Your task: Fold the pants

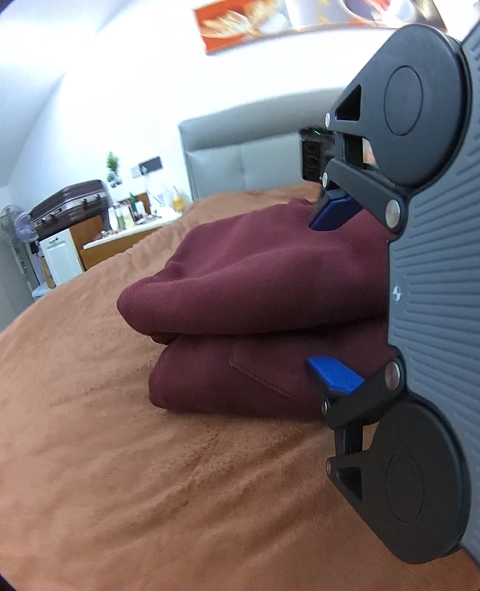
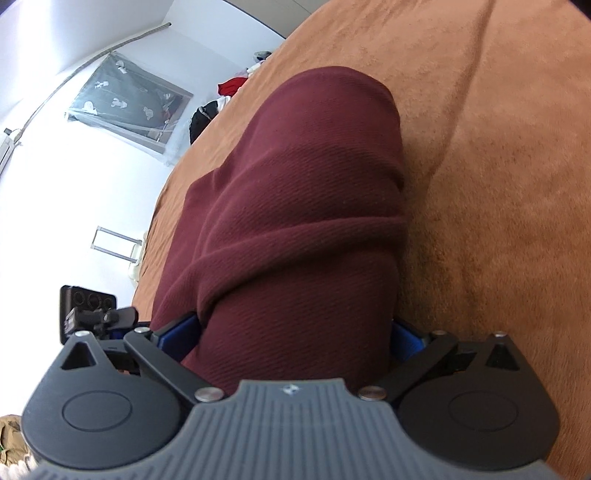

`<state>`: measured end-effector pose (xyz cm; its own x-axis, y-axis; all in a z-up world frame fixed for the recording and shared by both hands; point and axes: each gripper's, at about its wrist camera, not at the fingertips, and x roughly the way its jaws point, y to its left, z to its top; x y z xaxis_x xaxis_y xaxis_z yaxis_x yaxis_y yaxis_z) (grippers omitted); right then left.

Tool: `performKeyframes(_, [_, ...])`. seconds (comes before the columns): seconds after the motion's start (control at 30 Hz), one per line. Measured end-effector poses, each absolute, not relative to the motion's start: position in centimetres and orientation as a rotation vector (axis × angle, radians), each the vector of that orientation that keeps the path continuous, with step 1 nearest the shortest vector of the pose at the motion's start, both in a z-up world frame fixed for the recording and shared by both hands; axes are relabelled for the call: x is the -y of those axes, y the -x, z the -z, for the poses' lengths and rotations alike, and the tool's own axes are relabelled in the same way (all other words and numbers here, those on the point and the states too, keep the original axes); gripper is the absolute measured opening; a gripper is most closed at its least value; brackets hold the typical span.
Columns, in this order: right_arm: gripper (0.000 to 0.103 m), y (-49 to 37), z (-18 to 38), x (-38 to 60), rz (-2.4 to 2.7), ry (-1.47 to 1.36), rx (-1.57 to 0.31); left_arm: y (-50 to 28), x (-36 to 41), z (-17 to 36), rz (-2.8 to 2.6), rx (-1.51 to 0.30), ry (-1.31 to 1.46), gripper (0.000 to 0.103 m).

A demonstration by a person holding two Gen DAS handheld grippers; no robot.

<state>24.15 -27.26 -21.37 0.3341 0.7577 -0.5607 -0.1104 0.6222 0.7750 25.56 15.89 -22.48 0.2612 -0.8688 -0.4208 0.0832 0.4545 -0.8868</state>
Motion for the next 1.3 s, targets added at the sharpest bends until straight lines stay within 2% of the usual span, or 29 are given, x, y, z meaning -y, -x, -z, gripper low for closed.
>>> performKeyframes(0.03, [0.098,-24.3,21.5,27.2,-0.632,-0.711,-1.089,-25.9,-16.0,22.8,0.766,-1.136,0.892,0.089])
performKeyframes(0.07, [0.098,-24.4,21.5,27.1,-0.631,-0.711,-1.090,-26.1,-16.4,22.6,0.765,-1.154,0.888,0.078])
performKeyframes(0.1, [0.098,-24.3,21.5,27.1,-0.632,-0.709,-1.094,-26.1,-17.0,22.2,0.755,-1.161,0.877,0.077])
performKeyframes(0.13, [0.098,-24.1,21.6,27.2,-0.634,-0.705,-1.093,-25.7,-17.9,21.8,0.736,-1.157,0.876,0.081])
performKeyframes(0.17, [0.098,-24.1,21.5,27.2,-0.643,-0.698,-1.088,-25.4,-18.6,21.6,0.695,-1.169,0.859,0.096])
performKeyframes(0.27, [0.098,-24.5,22.3,27.1,-0.645,-0.715,-1.099,-25.1,-19.3,21.3,0.570,-1.223,0.714,0.097])
performKeyframes(0.37, [0.098,-25.0,22.3,26.5,-0.650,-0.696,-1.097,-25.2,-19.3,22.9,0.672,-1.209,0.920,0.097])
performKeyframes(0.43, [0.098,-25.0,22.2,26.3,-0.653,-0.681,-1.098,-25.2,-18.6,23.4,0.707,-1.147,1.016,0.103])
performKeyframes(0.5, [0.098,-24.8,22.1,26.4,-0.648,-0.688,-1.102,-25.5,-17.0,23.3,0.660,-1.145,0.944,0.103])
performKeyframes(0.6, [0.098,-24.8,21.9,26.3,-0.650,-0.687,-1.105,-26.2,-14.1,23.7,0.680,-1.257,0.785,0.103])
performKeyframes(0.77, [0.098,-25.3,22.0,26.0,-0.652,-0.696,-1.100,-26.5,-10.8,23.8,0.702,-1.251,0.687,0.103])
performKeyframes(0.8, [0.094,-25.3,22.0,26.0,-0.651,-0.695,-1.088,-26.7,-10.5,24.0,0.684,-1.251,0.700,0.103])
performKeyframes(0.83, [0.082,-25.1,21.9,26.1,-0.652,-0.688,-1.070,-26.6,-10.2,24.0,0.666,-1.243,0.720,0.103])
performKeyframes(0.93, [0.064,-24.3,21.4,26.4,-0.657,-0.644,-1.019,-25.6,-8.6,23.4,0.668,-1.167,0.672,0.103])
performKeyframes(0.97, [0.062,-24.1,21.5,26.7,-0.648,-0.662,-1.014,-25.3,-8.4,23.0,0.664,-1.140,0.652,0.099])
performKeyframes(1.0, [0.059,-24.0,21.6,26.9,-0.643,-0.675,-1.011,-24.8,-8.4,22.7,0.665,-1.110,0.654,0.079])
performKeyframes(1.03, [0.057,-23.8,21.7,27.1,-0.640,-0.680,-1.001,-24.4,-8.6,22.4,0.674,-1.069,0.674,0.067])
performKeyframes(1.07, [0.056,-23.7,21.6,27.2,-0.638,-0.682,-0.991,-24.1,-8.7,22.0,0.678,-1.037,0.704,0.061])
performKeyframes(1.3, [0.053,-22.3,19.4,28.9,-0.633,-0.673,-0.913,-24.4,-5.9,19.7,0.734,-0.970,0.711,0.058])
